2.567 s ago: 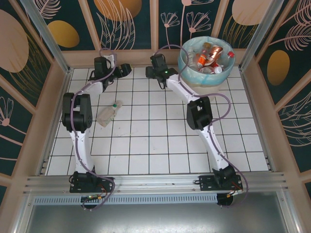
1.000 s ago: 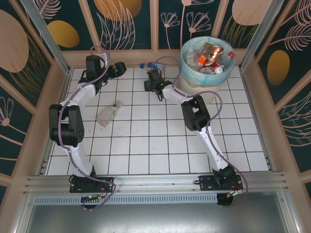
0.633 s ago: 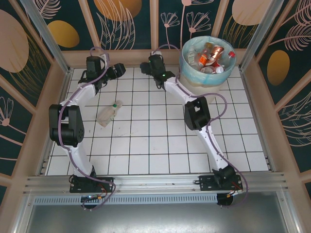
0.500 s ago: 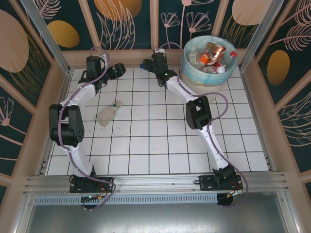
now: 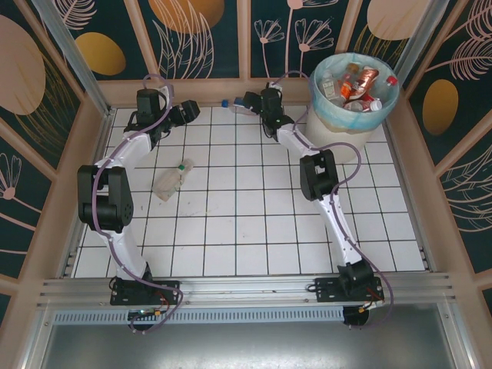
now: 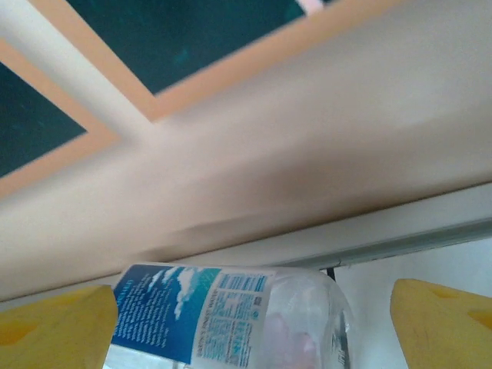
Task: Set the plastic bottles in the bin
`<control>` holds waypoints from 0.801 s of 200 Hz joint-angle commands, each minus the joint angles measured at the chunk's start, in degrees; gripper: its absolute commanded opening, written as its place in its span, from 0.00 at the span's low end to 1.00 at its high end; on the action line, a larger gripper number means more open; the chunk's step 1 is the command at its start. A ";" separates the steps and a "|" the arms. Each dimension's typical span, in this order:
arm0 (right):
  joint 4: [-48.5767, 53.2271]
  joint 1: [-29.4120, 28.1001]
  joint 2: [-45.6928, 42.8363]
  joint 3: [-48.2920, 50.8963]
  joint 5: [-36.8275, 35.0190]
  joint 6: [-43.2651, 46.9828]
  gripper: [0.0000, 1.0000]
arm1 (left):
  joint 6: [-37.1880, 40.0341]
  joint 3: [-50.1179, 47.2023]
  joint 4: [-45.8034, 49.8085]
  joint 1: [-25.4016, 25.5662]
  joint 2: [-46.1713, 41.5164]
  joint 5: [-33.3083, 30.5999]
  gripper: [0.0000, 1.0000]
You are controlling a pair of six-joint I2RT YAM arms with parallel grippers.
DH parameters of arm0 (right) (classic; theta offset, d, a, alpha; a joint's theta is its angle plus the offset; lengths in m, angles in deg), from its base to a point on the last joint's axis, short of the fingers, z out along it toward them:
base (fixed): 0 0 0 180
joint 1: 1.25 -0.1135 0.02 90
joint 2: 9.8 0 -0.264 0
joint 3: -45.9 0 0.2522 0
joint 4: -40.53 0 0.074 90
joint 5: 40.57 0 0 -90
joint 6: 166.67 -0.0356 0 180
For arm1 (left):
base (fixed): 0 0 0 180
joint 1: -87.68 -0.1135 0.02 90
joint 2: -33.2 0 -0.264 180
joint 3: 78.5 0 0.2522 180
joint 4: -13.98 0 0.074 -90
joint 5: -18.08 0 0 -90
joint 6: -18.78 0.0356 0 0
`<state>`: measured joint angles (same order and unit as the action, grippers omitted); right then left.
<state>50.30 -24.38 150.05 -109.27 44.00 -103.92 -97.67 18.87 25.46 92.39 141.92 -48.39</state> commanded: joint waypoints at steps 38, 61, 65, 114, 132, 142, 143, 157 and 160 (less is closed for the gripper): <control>-6.92 0.92 2.11 -0.66 16.27 0.06 0.90 | 0.86 -0.79 2.21 0.14 -1.71 0.39 0.83; -6.30 -1.23 -1.59 4.60 18.36 6.52 0.88 | 0.95 -0.53 2.28 0.13 -1.76 0.32 0.83; -6.63 -1.61 -2.66 6.42 18.40 7.77 0.88 | 1.02 -0.52 2.35 0.12 -1.85 0.29 0.83; -21.03 -6.55 -19.50 35.80 26.85 20.06 0.75 | 1.99 -1.59 3.60 0.12 -3.04 -3.32 0.83; -29.48 -7.89 -25.35 45.49 24.40 22.32 0.74 | 1.98 -1.49 4.21 0.12 -2.84 -4.27 0.83; -30.52 -7.89 -27.08 47.87 20.56 21.80 0.72 | 1.75 -1.49 4.22 0.12 -2.73 -4.28 0.83; -30.54 -7.89 -27.20 47.92 20.12 21.67 0.72 | 1.71 -1.51 4.22 0.12 -2.73 -4.28 0.83; -28.52 -7.89 -27.83 46.91 13.58 20.51 0.72 | 1.25 -1.17 4.28 0.12 -2.67 -4.21 0.83; -27.83 -7.89 -27.72 46.33 12.10 20.22 0.72 | 1.18 -1.13 4.30 0.13 -2.67 -4.24 0.83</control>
<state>28.69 -33.39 126.73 -62.54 65.29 -85.43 -96.93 17.96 28.71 92.39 140.96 -51.63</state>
